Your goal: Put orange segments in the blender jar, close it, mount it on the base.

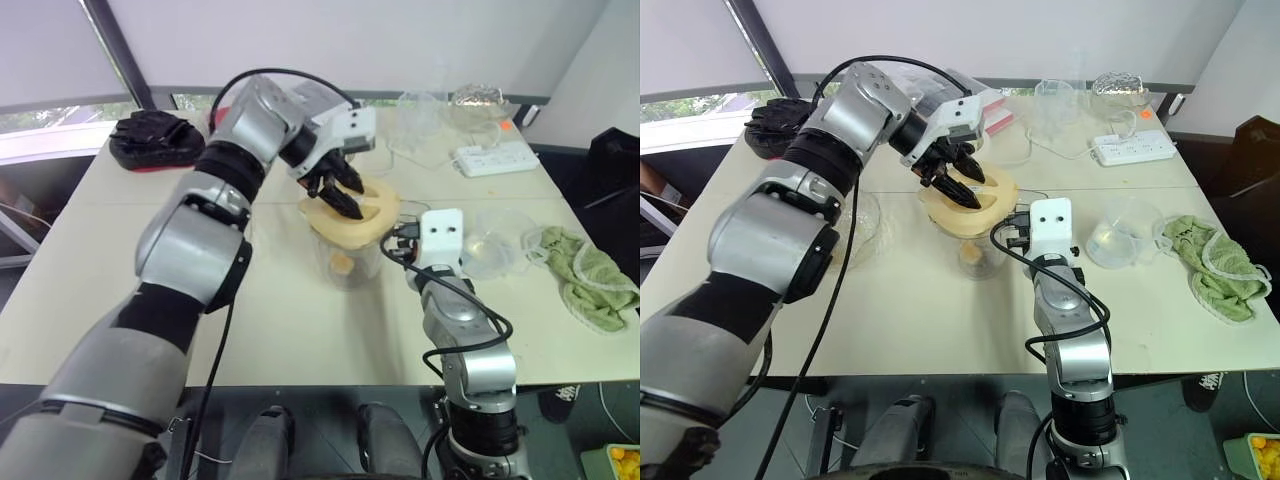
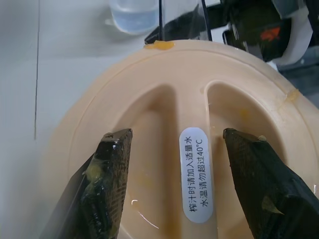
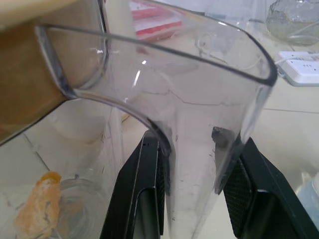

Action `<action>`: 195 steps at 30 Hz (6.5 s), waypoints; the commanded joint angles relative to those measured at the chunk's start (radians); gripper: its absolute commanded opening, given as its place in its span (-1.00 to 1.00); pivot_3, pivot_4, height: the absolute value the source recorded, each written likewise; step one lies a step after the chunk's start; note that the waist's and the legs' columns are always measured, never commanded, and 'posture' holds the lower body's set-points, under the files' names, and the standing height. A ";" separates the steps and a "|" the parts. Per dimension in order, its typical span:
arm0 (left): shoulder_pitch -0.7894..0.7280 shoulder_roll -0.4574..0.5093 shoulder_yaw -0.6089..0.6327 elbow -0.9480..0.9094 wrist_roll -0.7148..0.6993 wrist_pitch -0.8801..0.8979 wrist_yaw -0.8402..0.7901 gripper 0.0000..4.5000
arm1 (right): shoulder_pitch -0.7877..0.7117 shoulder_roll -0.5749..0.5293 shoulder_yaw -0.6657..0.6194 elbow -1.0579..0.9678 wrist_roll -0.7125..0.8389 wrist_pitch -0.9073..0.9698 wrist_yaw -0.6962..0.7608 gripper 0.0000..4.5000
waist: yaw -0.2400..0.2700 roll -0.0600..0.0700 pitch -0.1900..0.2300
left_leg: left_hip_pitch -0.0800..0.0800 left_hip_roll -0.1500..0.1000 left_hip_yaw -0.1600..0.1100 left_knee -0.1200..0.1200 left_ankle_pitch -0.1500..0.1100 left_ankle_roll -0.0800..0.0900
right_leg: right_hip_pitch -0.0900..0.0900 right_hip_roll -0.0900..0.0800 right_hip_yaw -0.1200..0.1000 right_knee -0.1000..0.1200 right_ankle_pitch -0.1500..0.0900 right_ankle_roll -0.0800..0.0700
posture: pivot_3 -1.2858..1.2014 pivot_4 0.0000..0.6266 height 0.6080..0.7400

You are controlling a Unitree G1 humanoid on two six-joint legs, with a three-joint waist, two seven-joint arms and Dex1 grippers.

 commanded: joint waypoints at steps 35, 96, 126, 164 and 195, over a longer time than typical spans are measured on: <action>0.901 0.206 0.523 -1.336 -0.580 0.803 0.747 0.38 | 0.069 -0.136 -0.091 0.050 0.090 -0.193 0.143 0.27 | 0.001 -0.002 0.011 | -0.004 0.000 0.001 0.000 0.010 -0.018 | -0.010 0.000 0.003 0.010 0.005 -0.008 | 0.03 -0.52 1.00; 1.339 0.339 0.488 -1.746 -0.997 0.701 0.874 0.38 | -0.525 -0.206 -0.328 0.088 0.238 0.235 0.027 -0.61 | -0.019 0.000 0.012 | -0.004 0.003 0.004 0.000 0.011 -0.018 | -0.012 0.002 0.004 0.010 0.007 -0.011 | 0.03 -0.52 1.00; 1.453 0.302 0.493 -1.778 -0.983 0.583 1.059 0.38 | -1.339 -0.127 -0.229 1.435 0.156 -0.380 -0.056 -0.61 | -0.026 0.000 0.012 | -0.005 0.004 0.007 -0.003 0.011 -0.018 | -0.015 0.002 0.006 0.009 0.007 -0.011 | 0.03 -0.52 1.00; 1.411 0.304 0.448 -1.691 -0.940 0.531 1.030 0.38 | -1.098 -0.036 -0.206 1.019 0.145 -0.113 -0.194 -0.61 | -0.047 0.000 0.012 | -0.004 0.004 0.007 -0.002 0.011 -0.018 | -0.015 0.002 0.006 0.011 0.007 -0.011 | 0.03 -0.52 1.00; 1.366 0.308 0.442 -1.710 -0.972 0.576 1.079 0.38 | -1.009 -0.022 -0.185 0.947 0.146 -0.051 -0.170 0.98 | -0.048 0.000 0.012 | -0.004 0.004 0.007 -0.002 0.011 -0.018 | -0.015 0.002 0.006 0.012 0.007 -0.011 | 0.03 -0.52 1.00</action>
